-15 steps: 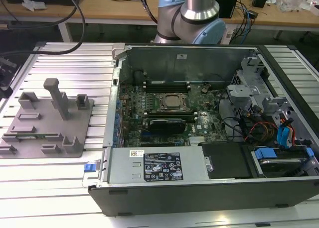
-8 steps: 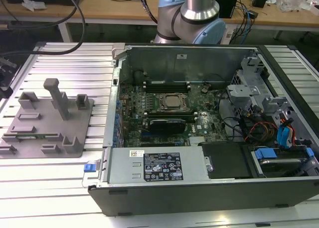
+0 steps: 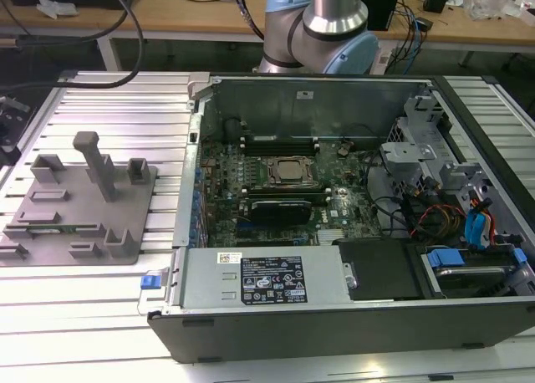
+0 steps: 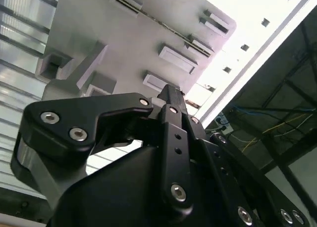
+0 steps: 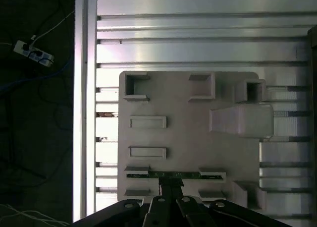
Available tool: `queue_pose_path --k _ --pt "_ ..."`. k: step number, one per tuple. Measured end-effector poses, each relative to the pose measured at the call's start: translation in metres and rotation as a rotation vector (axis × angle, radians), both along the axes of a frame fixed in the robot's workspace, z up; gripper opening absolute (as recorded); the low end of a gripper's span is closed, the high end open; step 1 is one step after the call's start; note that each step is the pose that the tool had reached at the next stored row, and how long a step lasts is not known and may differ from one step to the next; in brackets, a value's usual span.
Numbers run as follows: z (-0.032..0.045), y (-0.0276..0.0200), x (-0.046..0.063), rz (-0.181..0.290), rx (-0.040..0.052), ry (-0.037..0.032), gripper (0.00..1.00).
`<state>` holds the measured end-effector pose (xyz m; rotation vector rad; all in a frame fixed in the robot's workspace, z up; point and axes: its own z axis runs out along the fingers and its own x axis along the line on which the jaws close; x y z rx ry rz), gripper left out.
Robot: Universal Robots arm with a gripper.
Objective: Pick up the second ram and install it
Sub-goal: 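Pick up the second ram and move it above second insertion slot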
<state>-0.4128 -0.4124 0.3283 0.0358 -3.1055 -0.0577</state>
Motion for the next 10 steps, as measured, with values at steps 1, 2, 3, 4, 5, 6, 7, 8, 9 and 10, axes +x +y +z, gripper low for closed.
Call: queue_pose_path --k 1,2,3,4,5,6,7,8,9,10 --pt "-0.0001 0.0000 0.0000 0.036 0.0000 0.0000 0.08" --pt "-0.0001 0.0000 0.0000 0.068 -0.0001 0.0001 0.08" --pt "-0.0003 0.0000 0.0000 0.103 -0.0001 0.0000 0.08" --pt "-0.0003 0.0000 0.0000 0.146 -0.0001 0.0001 0.08" --pt "-0.0004 0.0000 0.0000 0.170 0.0000 0.0000 0.08" --pt "-0.0005 0.0000 0.0000 0.189 0.0000 0.0000 0.08" --pt "-0.0006 0.0000 0.0000 0.223 0.0000 0.0000 0.08" --pt "-0.0006 0.0000 0.0000 0.257 -0.0001 0.0001 0.08" --pt "-0.0008 0.0000 0.0000 0.292 -0.0001 0.0000 0.08" --pt "-0.0009 0.0000 0.0000 0.322 -0.0001 0.0000 0.08"
